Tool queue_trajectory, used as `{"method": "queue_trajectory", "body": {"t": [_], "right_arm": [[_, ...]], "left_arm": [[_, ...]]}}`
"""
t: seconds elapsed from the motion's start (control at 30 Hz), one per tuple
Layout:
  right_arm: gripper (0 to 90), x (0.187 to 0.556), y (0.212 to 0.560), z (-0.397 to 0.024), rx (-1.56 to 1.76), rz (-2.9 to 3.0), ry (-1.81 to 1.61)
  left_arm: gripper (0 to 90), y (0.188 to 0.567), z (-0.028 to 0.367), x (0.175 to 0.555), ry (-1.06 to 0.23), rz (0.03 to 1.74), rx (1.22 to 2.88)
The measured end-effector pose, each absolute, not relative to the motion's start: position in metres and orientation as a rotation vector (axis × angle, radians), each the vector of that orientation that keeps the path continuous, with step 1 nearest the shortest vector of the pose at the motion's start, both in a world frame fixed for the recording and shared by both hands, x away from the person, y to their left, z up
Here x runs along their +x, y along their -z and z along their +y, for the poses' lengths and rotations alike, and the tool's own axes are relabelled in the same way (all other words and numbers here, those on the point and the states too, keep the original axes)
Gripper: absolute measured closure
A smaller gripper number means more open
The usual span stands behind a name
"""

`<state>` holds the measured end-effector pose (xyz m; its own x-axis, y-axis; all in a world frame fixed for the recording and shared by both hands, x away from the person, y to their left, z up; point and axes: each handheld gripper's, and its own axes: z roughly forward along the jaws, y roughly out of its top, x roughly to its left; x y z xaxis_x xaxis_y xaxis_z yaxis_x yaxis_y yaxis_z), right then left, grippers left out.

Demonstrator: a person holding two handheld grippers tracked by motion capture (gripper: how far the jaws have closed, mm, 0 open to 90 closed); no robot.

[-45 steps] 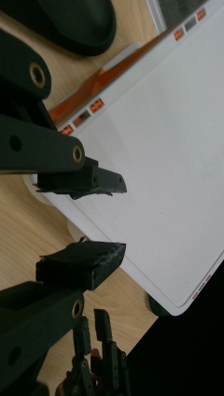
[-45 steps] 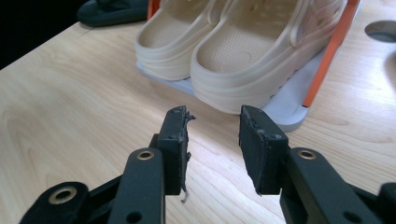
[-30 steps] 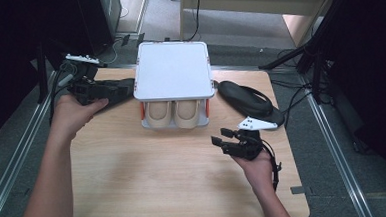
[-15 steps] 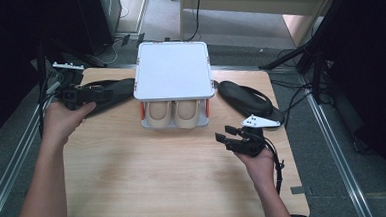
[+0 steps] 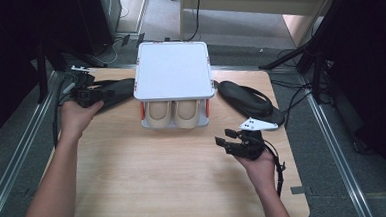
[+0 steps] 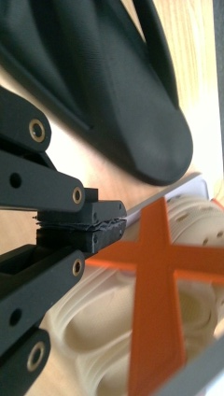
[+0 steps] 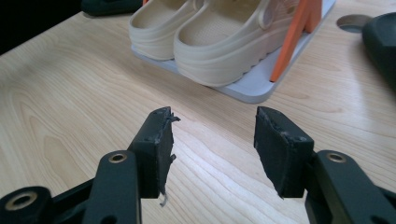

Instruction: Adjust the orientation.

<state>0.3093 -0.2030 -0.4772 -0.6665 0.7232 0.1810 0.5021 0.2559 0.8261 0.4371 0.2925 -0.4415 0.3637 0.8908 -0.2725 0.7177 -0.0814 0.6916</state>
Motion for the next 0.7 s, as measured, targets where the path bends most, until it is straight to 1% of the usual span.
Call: {"method": "queue_trajectory", "body": {"t": [0.07, 0.27, 0.4, 0.7], "right_arm": [[48.6, 0.305, 0.478, -0.206, 1.15, 2.279, -1.369], [48.8, 0.296, 0.48, -0.215, 1.184, 2.257, -1.374], [48.8, 0.292, 0.482, -0.218, 1.201, 2.249, -1.363], [48.8, 0.29, 0.485, -0.219, 1.205, 2.262, -1.347]], "left_arm": [[90.0, 0.449, 0.291, 0.447, -0.293, 1.429, 1.867], [90.0, 0.467, 0.289, 0.473, -0.345, 1.491, 1.829], [90.0, 0.478, 0.289, 0.486, -0.346, 1.528, 1.815], [90.0, 0.503, 0.3, 0.501, -0.342, 1.59, 1.772]]}}
